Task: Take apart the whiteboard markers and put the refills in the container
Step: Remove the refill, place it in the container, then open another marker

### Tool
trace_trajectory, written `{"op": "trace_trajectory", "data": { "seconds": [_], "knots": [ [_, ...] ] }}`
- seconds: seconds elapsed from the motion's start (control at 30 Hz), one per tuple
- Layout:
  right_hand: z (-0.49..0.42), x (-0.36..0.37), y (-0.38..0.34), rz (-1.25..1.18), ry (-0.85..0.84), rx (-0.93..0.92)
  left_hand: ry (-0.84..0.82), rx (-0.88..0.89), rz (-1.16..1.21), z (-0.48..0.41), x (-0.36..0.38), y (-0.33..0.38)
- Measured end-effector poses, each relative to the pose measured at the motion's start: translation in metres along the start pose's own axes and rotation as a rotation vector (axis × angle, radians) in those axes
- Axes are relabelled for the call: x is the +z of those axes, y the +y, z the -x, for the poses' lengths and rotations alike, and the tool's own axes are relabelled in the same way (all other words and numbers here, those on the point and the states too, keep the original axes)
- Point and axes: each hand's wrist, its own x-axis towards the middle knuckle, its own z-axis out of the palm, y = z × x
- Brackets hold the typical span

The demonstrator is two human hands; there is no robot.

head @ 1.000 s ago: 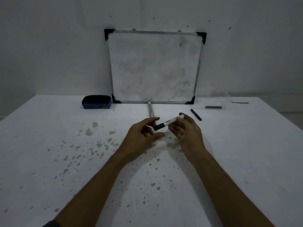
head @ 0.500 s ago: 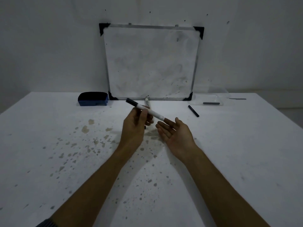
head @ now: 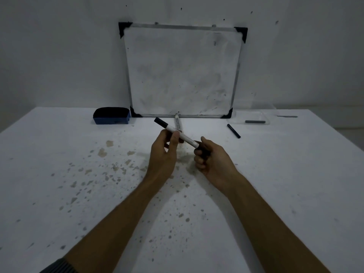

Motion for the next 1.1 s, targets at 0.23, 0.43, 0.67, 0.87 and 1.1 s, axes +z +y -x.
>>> {"op": "trace_trajectory", "data": {
  "seconds": [0.23,0.43,0.67,0.87,1.1],
  "knots": [
    [0.002,-0.023,-0.016,0.298,-0.101,-0.043,-0.051,-0.183,0.081,-0.015,-0.019,0.000],
    [0.002,-0.038,-0.026,0.455,0.027,-0.128,-0.063,-0.190,0.033,-0.021,-0.029,0.000],
    [-0.002,-0.047,-0.020,0.743,0.277,-0.395,-0.367,0.245,-0.828,-0.008,-0.019,-0.016],
    [0.002,-0.047,-0.012,0.977,0.482,-0.499,-0.435,0.317,-1.010,-0.003,-0.022,-0.022],
    [0.023,-0.050,-0.024,0.985,0.424,-0.454,-0.343,0.361,-1.040,-0.002,-0.014,-0.010]
  ]
}}
